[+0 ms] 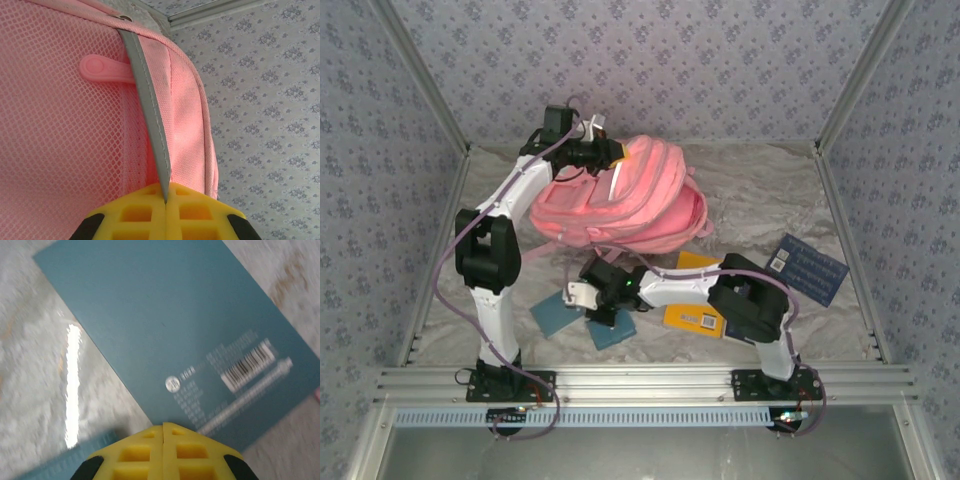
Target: Pack the student bag
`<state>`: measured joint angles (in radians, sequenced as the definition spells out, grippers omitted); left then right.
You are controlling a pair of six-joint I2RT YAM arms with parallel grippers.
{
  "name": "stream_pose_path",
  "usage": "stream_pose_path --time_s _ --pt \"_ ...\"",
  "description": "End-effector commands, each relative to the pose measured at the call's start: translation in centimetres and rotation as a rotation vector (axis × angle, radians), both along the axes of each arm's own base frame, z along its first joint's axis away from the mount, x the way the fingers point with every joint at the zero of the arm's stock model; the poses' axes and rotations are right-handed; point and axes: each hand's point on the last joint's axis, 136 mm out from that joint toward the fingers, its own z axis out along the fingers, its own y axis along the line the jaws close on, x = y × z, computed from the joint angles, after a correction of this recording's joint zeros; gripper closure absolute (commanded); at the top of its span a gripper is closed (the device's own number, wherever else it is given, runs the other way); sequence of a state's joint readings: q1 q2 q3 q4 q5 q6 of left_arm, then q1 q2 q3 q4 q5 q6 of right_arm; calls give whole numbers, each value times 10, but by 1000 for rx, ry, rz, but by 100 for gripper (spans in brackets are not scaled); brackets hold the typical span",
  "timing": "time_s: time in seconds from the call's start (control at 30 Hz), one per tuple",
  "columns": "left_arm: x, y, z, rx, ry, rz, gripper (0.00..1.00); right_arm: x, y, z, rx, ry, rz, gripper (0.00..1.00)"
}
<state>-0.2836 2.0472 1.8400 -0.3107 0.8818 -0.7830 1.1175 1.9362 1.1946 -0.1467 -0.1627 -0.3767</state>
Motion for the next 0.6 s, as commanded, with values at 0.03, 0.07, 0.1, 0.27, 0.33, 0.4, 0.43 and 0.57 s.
stream_pose_path --time_s 0.03,0.07,0.1,0.27,0.33,0.4,0.43,0.57 --pt "-4 2 22 -14 -67 -10 100 9 -30 6 -14 -3 -110 100" --pt "-4 2 23 -13 -70 -11 100 11 -34 8 -12 -5 -131 100" --pt "-5 2 23 -14 -69 -11 100 14 -39 9 -13 -3 -154 100" --pt "-6 0 22 -9 -71 -15 100 14 -60 15 -1 3 -222 100" --pt "-6 0 21 -7 -69 -15 100 14 -68 16 6 7 -251 100" --pt "-6 -1 20 -5 -70 -17 100 16 -75 20 18 11 -288 100" --pt "-6 -1 19 -5 -67 -18 100 18 -78 23 25 9 -311 100" --pt "-6 -1 18 -2 -65 -17 100 22 -86 35 52 38 -364 100"
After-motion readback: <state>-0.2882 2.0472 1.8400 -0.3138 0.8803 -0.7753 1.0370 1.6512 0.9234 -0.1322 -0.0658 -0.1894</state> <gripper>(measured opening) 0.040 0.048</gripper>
